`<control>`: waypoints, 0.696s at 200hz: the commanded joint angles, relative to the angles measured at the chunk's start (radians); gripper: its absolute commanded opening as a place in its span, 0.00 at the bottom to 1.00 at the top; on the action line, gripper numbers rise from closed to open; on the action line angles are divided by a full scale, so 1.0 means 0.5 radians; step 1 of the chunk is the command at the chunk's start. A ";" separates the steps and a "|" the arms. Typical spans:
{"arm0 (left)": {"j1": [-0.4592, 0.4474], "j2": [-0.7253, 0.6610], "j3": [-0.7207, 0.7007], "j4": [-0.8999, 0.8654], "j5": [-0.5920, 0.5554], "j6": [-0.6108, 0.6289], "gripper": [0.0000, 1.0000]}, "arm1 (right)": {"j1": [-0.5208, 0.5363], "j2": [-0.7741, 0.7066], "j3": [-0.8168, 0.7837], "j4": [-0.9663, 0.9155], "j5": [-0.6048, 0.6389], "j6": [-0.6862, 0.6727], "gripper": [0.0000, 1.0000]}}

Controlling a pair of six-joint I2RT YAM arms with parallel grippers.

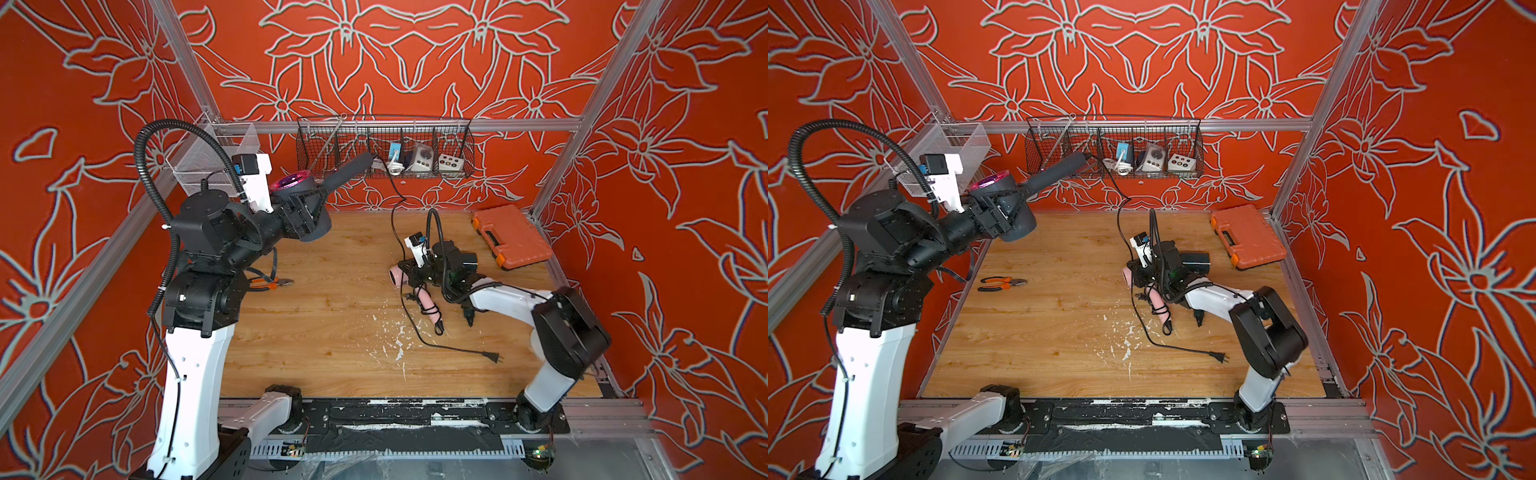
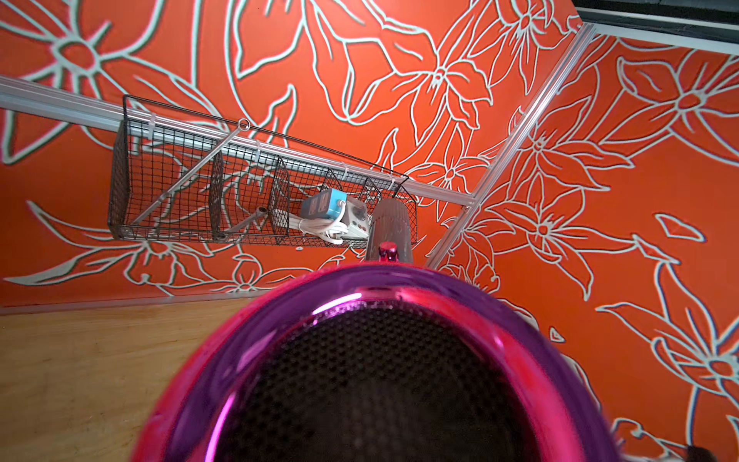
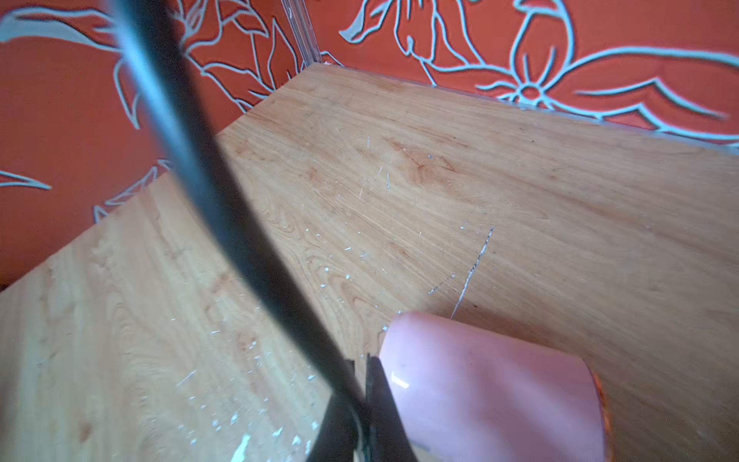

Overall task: Wrap the cord around the hair dryer
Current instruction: Wrap the power cord around the hair dryer.

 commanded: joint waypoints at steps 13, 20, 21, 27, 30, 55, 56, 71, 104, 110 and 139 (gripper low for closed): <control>0.033 -0.065 0.051 0.224 -0.004 -0.067 0.00 | -0.009 -0.172 -0.350 0.056 -0.426 0.419 0.00; 0.033 -0.067 0.053 0.242 0.062 -0.069 0.00 | 0.007 -0.221 -0.445 0.102 -0.499 0.502 0.00; 0.033 -0.068 0.053 0.245 0.073 -0.069 0.00 | 0.008 -0.229 -0.455 0.109 -0.509 0.510 0.00; 0.033 -0.073 0.049 0.263 0.121 -0.078 0.00 | 0.033 -0.275 -0.531 0.137 -0.543 0.564 0.00; 0.035 -0.073 0.049 0.266 0.143 -0.088 0.00 | 0.049 -0.295 -0.564 0.147 -0.547 0.585 0.00; 0.034 -0.077 0.046 0.308 0.390 -0.154 0.00 | 0.192 -0.379 -0.695 0.078 -0.516 0.609 0.00; 0.033 -0.077 0.046 0.310 0.399 -0.157 0.00 | 0.194 -0.380 -0.697 0.075 -0.518 0.605 0.00; 0.033 -0.084 0.009 0.360 0.515 -0.204 0.00 | 0.215 -0.318 -0.698 0.039 -0.588 0.541 0.07; 0.033 -0.092 -0.054 0.424 0.592 -0.243 0.00 | 0.218 -0.051 -0.511 0.058 -0.678 0.277 0.00; 0.033 -0.092 -0.055 0.424 0.596 -0.249 0.00 | 0.218 -0.016 -0.467 0.087 -0.669 0.237 0.00; 0.033 -0.099 -0.055 0.421 0.616 -0.262 0.00 | 0.220 0.255 -0.206 0.217 -0.708 0.041 0.00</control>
